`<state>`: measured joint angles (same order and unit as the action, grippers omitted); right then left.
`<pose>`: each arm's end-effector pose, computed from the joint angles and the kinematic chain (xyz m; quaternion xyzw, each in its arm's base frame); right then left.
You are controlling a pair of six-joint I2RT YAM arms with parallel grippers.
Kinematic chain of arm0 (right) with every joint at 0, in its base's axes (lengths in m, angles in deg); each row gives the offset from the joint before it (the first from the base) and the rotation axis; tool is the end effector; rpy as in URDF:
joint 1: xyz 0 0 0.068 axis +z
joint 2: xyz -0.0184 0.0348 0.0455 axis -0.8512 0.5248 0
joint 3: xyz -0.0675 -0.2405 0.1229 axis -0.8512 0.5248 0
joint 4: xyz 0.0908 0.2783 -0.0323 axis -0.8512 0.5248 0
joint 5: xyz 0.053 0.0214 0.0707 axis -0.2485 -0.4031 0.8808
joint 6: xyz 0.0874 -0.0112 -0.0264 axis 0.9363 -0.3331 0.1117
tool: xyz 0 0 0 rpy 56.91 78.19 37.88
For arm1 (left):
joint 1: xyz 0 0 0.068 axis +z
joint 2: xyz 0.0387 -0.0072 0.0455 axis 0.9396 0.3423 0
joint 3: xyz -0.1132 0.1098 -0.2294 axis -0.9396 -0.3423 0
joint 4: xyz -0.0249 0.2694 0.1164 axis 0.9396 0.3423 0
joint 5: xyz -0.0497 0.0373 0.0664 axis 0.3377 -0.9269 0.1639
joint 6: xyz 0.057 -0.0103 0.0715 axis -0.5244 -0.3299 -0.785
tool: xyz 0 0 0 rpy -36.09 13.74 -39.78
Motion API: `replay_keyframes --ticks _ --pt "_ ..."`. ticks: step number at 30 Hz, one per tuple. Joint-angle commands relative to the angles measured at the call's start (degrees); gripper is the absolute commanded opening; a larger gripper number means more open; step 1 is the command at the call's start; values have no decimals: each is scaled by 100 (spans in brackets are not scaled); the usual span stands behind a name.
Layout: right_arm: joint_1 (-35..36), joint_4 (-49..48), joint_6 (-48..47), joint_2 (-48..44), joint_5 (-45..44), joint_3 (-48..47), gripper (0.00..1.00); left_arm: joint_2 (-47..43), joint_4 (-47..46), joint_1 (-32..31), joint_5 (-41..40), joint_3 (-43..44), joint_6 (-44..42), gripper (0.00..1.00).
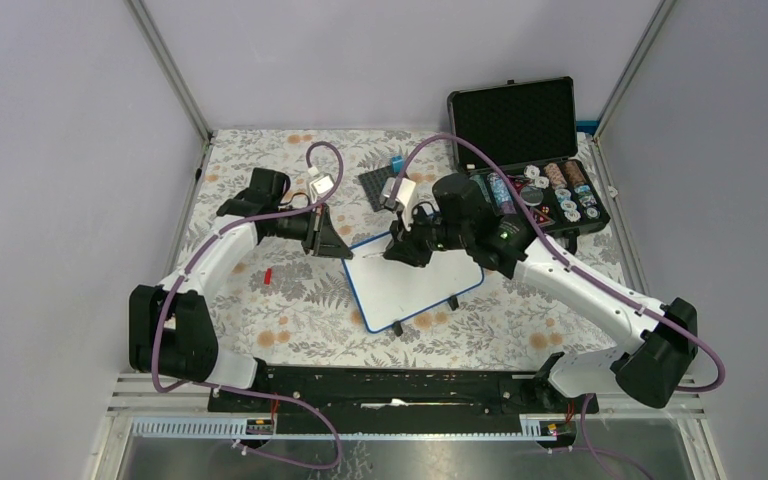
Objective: Write a sentence on the whiteboard
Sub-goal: Hold the whiteboard on the whiteboard stand.
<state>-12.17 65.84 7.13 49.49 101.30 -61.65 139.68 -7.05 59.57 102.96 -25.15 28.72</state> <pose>0.2358 0.2961 0.3404 -0.4934 0.6716 0.3335 0.4407 0.3006 -0.1318 0.2444 0.2832 0.7714 -0.5242 0.2234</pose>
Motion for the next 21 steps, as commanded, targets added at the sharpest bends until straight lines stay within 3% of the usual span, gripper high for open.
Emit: replay_keyframes --ticks 1,4,7,9,21 --pt "247 -15 -257 -65 -157 59 0 -27 125 -83 50 78 321 0" --pt "347 -111 -350 -138 -232 185 0 -8 151 -84 -67 84 337 2" --pt "349 -253 -409 -316 -252 378 0 -31 151 -62 -145 113 304 25" --pt "350 -357 -452 -425 -359 498 0 -92 138 -57 -173 126 302 30" --pt "358 -666 -124 -180 -332 386 0 -348 -174 -14 -314 -24 451 16"
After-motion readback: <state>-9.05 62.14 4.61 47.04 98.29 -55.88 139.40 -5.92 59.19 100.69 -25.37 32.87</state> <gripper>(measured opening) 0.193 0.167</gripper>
